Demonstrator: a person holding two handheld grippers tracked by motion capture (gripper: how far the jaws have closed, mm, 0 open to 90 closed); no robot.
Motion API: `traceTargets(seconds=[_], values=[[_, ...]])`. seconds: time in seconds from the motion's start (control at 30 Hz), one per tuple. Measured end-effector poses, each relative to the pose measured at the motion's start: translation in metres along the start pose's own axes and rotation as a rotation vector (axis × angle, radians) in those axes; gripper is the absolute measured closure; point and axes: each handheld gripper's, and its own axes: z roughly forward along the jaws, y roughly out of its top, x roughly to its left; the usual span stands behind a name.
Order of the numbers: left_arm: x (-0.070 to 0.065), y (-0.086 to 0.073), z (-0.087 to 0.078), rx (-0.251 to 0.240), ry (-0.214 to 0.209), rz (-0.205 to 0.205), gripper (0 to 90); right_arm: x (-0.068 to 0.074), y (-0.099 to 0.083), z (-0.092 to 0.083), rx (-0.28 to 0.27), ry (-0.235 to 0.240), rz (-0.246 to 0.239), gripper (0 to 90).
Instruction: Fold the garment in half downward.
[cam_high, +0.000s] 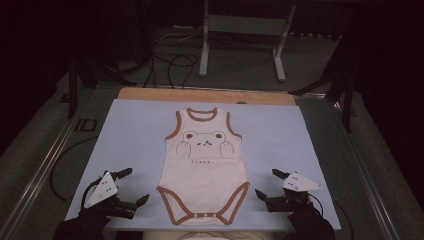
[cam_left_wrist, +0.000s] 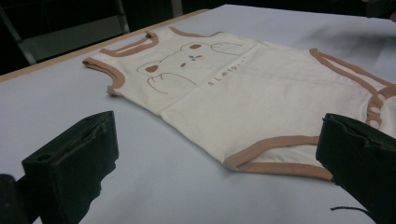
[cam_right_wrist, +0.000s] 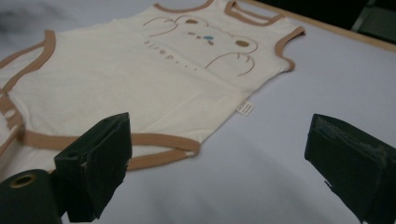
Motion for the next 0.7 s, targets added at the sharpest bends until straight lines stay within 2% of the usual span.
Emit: traceTargets(seconds=[0.1,0.13,0.27,0.43,0.7], values=[[0.0,0.001,-0.001,-0.003,-0.002,-0.009,0.5,0.0,0.0,0.001,0.009,0.01,0.003,7.5],[0.0,0.001,-0.001,-0.002,0.0,-0.012,0.5,0.0,0.0,0.002,0.009,0.021,0.022,7.5],[0.0,0.001,-0.001,0.006,0.006,-0.013,0.6,0.0,0.001,0.003,0.016,0.038,0.021,7.4],[-0.001,0.003,0.0,-0.006,-0.005,-0.008,0.6,0.002,0.001,0.003,0.031,0.037,0.0,7.4],[-0.002,0.008,-0.001,-0.013,-0.011,0.004,0.6,0.007,0.011,-0.003,0.004,0.03,-0.005,7.4]])
